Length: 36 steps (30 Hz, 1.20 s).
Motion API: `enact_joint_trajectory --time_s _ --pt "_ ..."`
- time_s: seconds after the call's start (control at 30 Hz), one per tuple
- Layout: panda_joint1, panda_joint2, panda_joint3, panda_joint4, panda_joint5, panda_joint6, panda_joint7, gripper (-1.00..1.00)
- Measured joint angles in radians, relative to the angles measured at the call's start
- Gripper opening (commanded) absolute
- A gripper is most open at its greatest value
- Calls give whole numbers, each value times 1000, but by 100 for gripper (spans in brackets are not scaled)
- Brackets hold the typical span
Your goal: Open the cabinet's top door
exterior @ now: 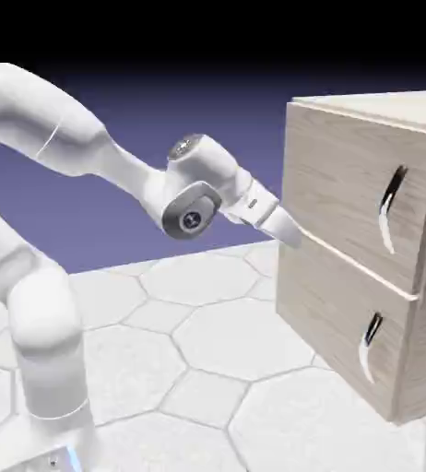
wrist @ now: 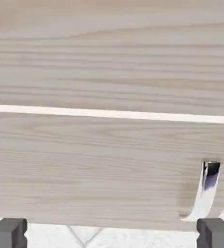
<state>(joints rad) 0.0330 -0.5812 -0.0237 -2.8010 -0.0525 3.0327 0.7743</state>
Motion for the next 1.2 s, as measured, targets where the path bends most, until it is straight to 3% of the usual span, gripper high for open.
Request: enact_joint_trajectory --time_s 1.2 --pt "627 -335 -706 268 -1566 -130 993 0"
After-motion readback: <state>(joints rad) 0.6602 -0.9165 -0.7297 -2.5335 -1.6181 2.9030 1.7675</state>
